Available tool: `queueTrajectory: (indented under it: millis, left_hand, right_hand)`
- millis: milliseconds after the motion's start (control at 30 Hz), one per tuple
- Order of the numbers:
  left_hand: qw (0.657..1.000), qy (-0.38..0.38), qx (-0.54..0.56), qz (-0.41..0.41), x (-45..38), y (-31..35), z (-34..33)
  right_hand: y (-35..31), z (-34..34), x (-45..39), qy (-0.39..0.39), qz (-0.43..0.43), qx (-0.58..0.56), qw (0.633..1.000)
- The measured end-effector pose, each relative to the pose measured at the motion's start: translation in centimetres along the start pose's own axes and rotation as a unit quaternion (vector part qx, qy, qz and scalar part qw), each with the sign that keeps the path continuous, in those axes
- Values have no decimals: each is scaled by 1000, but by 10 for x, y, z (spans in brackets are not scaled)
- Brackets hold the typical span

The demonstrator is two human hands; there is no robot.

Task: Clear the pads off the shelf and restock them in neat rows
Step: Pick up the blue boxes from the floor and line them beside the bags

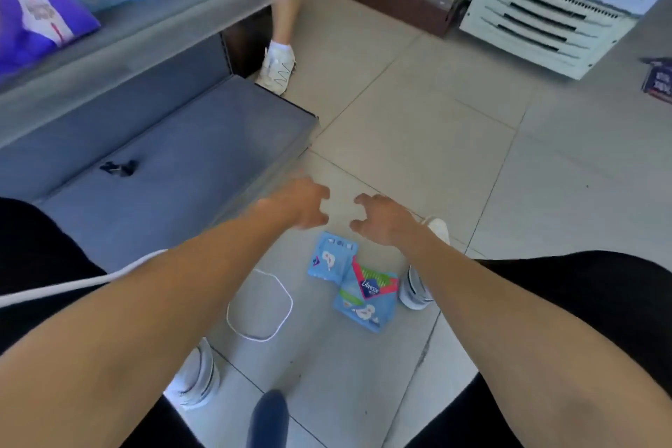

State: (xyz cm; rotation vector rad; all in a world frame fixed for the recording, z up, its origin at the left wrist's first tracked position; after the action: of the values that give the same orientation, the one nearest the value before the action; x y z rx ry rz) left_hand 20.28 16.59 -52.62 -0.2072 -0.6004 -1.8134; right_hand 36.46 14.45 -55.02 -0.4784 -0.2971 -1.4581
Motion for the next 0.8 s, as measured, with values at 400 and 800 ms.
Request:
queueTrajectory:
  millis: [400,800]
  left_hand:
    - [981,-159,110,28,-51,-4,-164]
    - [946,-141,284,71,-47,24,-204]
  right_hand:
    - [84,-148,-8,-152,-189,-100,965]
    - [92,-181,0,-129,-282,-421,852]
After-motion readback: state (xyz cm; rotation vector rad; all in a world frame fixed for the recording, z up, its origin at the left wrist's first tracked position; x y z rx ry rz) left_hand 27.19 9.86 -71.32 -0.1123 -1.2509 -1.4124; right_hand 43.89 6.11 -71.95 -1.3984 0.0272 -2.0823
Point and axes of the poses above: each hand's wrist, its own x-axis away from the middle knuckle, its own z-axis out of the back of the hand, y = z × x, the point moved 4 cm from there along -x, towards the middle knuckle, and after that the axes turned 8 degrees about x, right-handed, at the moved point
